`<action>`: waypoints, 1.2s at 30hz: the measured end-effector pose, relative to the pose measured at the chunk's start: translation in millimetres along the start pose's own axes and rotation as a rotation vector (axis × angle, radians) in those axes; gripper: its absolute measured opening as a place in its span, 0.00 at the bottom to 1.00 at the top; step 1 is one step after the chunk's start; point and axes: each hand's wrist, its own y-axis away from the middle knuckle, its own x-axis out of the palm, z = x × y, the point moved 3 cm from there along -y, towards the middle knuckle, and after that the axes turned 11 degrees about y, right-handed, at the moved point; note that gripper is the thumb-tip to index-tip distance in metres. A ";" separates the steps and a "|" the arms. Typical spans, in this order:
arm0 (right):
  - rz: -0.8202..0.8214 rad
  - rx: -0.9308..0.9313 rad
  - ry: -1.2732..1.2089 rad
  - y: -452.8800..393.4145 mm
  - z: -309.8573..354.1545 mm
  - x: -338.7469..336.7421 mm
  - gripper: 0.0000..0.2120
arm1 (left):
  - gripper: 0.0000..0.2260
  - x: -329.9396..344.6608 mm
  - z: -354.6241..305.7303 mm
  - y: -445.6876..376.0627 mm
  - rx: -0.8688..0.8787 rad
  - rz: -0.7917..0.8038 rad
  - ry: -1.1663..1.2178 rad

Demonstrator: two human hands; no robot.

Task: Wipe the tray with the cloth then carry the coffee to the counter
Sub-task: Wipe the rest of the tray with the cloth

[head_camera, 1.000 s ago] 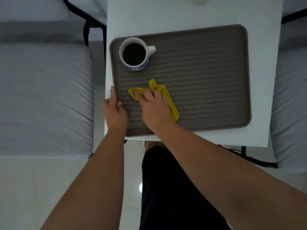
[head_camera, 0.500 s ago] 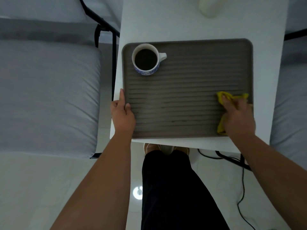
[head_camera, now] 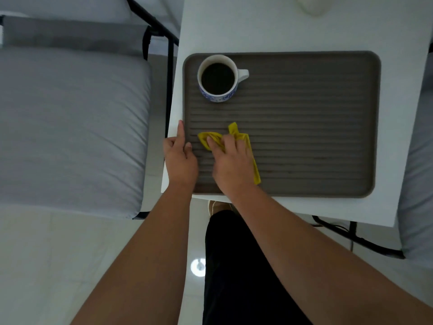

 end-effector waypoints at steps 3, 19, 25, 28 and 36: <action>0.052 -0.018 -0.017 -14.1 -13.0 -3.4 0.25 | 0.25 0.2 -0.1 -0.3 0.010 0.001 0.007; 0.035 -0.088 -0.009 -35.8 -12.1 -7.8 0.22 | 0.25 0.9 3.6 0.7 0.059 -0.032 -0.001; 0.076 0.004 -0.114 -37.8 -37.0 -7.3 0.22 | 0.24 1.3 1.4 1.1 0.081 -0.025 -0.009; 0.052 0.075 -0.114 -29.4 -64.9 -11.0 0.21 | 0.24 1.8 0.4 1.8 0.068 -0.030 -0.001; 0.120 -0.145 -0.003 -56.4 -22.8 -10.6 0.26 | 0.25 1.5 2.6 1.5 0.070 -0.028 -0.016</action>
